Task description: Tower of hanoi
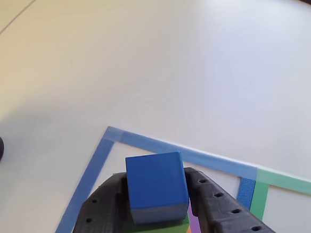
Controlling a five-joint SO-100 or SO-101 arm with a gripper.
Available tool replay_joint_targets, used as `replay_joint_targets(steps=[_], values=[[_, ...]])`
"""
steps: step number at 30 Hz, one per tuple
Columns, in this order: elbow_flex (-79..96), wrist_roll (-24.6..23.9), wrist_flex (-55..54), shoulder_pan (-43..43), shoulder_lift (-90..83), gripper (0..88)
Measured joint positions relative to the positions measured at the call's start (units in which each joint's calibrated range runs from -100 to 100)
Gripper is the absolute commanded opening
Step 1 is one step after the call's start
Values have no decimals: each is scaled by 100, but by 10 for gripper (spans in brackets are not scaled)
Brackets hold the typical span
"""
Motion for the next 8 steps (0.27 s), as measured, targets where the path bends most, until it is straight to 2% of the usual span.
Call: replay_joint_targets(steps=[8], values=[[120,0,-327,-30,109,114]])
